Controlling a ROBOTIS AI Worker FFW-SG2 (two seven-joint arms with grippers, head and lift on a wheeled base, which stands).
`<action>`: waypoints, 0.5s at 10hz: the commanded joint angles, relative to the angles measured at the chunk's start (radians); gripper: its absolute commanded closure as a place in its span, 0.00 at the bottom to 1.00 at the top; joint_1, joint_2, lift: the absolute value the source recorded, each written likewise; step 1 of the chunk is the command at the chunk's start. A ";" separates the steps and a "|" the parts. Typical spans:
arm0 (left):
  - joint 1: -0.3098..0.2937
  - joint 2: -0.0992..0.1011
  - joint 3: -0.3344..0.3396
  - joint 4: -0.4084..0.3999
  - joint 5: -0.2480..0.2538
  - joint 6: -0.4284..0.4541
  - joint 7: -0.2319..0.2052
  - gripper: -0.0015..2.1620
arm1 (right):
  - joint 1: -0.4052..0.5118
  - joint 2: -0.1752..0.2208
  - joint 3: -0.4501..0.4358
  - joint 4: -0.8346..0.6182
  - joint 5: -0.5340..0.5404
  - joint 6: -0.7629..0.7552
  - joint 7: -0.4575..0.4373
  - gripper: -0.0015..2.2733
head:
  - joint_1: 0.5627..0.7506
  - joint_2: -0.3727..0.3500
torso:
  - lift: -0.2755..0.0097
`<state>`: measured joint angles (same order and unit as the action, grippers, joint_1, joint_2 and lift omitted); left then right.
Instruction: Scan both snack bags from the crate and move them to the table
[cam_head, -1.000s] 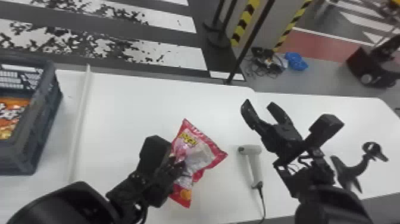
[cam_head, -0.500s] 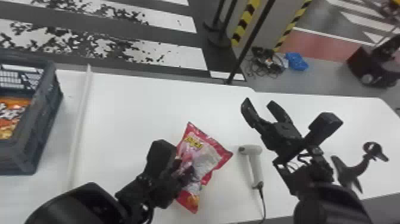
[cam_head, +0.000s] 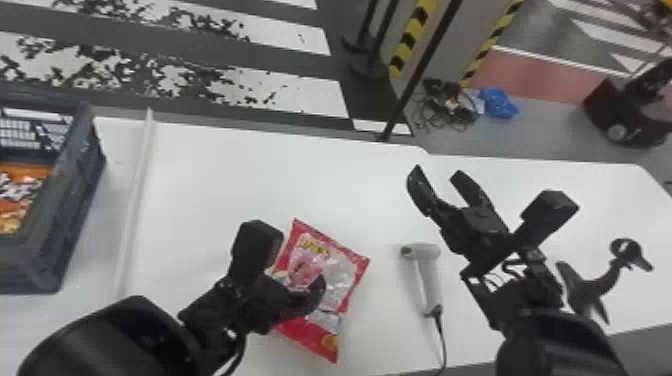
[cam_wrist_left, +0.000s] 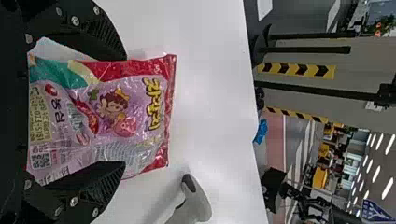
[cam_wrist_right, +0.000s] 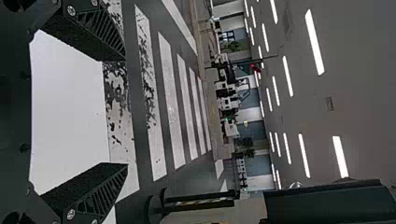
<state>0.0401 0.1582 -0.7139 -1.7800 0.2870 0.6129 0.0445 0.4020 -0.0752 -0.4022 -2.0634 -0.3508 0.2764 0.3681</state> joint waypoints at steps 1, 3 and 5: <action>0.010 0.012 0.047 -0.055 -0.003 0.000 0.003 0.02 | 0.011 0.000 -0.003 -0.003 -0.002 -0.007 0.000 0.05 | 0.70 0.03 | 0.66; 0.035 0.052 0.131 -0.136 -0.011 0.003 0.015 0.03 | 0.024 0.002 -0.003 -0.003 -0.002 -0.016 0.002 0.05 | 0.70 0.03 | 0.66; 0.080 0.100 0.246 -0.217 -0.008 -0.025 0.031 0.03 | 0.038 0.005 0.011 -0.003 0.001 -0.035 0.002 0.05 | 0.70 0.03 | 0.66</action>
<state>0.1081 0.2466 -0.4996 -1.9758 0.2774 0.5993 0.0776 0.4365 -0.0722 -0.3955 -2.0663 -0.3513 0.2481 0.3697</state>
